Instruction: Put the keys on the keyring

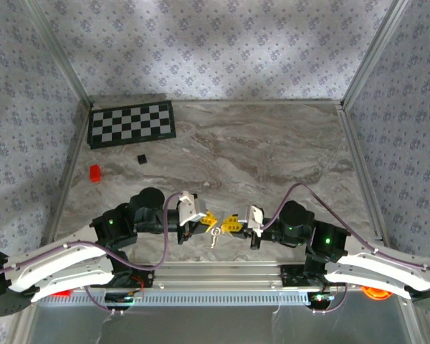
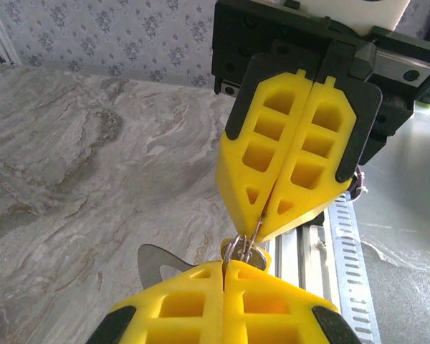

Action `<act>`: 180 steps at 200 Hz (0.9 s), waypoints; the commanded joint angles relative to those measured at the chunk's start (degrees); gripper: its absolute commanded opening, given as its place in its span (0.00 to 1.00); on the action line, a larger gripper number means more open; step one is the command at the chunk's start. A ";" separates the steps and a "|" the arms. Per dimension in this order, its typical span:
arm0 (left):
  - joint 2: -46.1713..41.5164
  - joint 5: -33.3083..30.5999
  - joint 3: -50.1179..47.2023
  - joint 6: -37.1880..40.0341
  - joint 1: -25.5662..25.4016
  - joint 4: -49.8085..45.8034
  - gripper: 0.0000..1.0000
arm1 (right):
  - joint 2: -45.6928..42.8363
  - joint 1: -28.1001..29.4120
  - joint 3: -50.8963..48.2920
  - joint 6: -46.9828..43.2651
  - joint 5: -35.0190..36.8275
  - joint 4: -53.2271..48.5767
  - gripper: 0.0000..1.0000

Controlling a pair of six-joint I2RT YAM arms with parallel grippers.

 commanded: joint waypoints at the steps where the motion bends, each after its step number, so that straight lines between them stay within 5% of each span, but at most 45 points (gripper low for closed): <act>1: -0.05 -0.82 1.39 -2.16 -0.16 4.50 0.00 | -1.03 0.68 -0.83 -1.31 0.74 1.38 0.00; 180: 0.06 -0.29 -1.95 -6.98 -0.17 12.54 0.00 | -3.27 1.72 -3.48 -1.85 4.81 2.94 0.03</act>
